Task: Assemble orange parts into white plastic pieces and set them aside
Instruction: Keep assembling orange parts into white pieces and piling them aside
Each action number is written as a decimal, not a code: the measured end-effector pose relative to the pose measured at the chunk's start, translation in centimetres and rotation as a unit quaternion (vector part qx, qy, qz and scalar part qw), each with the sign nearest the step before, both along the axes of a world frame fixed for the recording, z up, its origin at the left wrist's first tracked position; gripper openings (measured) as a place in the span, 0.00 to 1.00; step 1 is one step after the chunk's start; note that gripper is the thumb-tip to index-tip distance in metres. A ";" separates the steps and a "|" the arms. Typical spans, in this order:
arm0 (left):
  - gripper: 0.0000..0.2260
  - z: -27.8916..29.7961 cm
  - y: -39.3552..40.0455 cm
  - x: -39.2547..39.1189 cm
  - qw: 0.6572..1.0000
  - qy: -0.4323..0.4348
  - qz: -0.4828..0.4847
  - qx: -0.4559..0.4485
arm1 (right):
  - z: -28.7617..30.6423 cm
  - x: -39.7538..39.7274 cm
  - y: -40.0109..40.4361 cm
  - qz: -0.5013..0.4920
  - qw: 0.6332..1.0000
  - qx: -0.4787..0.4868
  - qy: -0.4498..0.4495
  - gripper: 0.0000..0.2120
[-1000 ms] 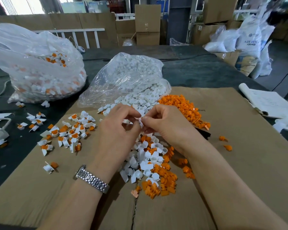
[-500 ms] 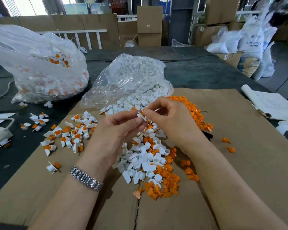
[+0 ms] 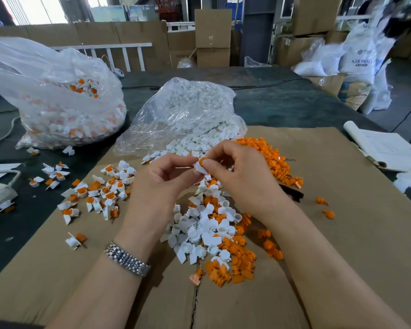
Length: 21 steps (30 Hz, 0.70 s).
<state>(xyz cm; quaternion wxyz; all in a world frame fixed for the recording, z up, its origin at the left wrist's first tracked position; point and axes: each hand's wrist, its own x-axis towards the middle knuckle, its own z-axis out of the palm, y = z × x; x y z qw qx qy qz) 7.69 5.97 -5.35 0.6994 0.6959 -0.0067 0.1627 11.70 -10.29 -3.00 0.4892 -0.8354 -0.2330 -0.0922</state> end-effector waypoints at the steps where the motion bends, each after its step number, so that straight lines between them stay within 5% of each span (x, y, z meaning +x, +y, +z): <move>1: 0.08 -0.1 -0.1 -0.1 0.999 -0.012 0.015 0.035 | -0.1 -0.1 0.1 -0.005 1.000 -0.005 -0.004 0.02; 13: 0.10 0.4 1.2 0.6 0.969 0.057 -0.135 -0.200 | 0.8 -0.4 -0.8 0.058 0.997 0.037 0.029 0.07; 21: 0.10 0.6 1.2 0.5 0.957 0.075 -0.178 -0.217 | 1.4 -0.4 -1.3 0.088 0.994 0.061 0.017 0.11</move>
